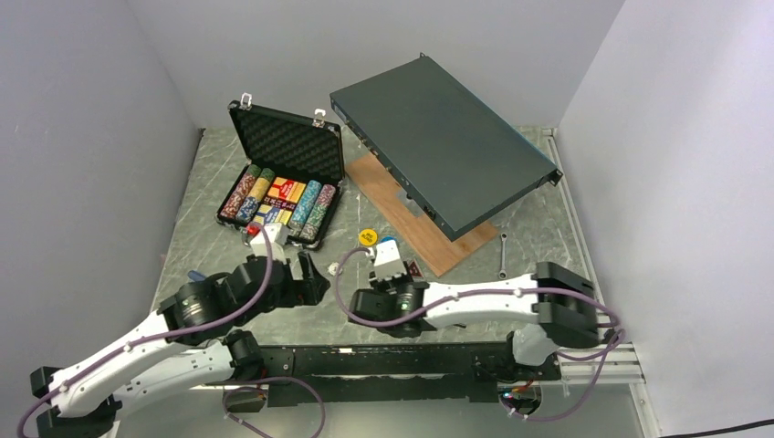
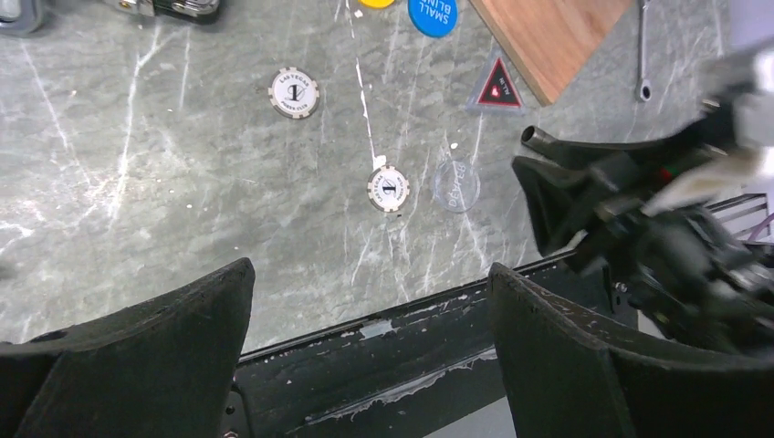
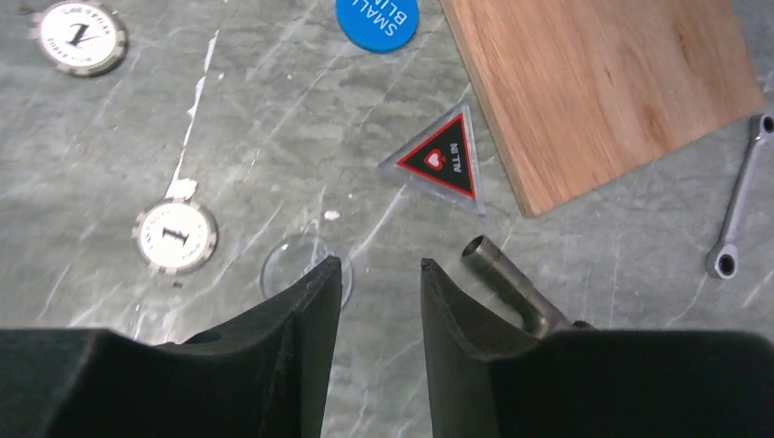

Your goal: Pack up texas hold em set

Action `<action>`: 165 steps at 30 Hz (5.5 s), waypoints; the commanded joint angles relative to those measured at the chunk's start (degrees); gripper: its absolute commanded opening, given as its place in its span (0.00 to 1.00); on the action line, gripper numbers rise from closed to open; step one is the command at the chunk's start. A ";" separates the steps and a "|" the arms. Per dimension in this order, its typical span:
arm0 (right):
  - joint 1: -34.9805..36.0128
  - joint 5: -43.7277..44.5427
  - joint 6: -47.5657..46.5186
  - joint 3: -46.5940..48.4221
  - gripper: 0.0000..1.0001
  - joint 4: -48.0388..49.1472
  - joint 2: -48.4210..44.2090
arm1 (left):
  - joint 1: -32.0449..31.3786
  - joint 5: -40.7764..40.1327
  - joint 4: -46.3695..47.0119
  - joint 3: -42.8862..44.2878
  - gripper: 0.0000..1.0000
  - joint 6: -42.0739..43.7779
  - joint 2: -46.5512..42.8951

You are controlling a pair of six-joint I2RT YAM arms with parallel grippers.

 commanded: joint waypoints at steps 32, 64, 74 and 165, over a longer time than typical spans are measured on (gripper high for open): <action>-18.11 -3.19 -21.21 4.70 0.21 4.97 22.98 | 0.04 -3.38 -9.27 1.87 0.99 -1.67 -8.66; -12.52 -25.13 -25.82 10.46 0.43 12.78 2.79 | 0.04 -0.21 -7.86 -2.73 0.99 -6.70 -3.24; -12.50 -33.60 -28.61 2.13 0.91 16.67 -18.24 | 1.55 3.54 -1.15 -3.57 0.99 -6.55 12.01; -12.49 -34.44 -26.10 -4.34 0.99 12.91 -39.08 | 14.78 13.96 5.40 13.29 0.78 -23.97 64.91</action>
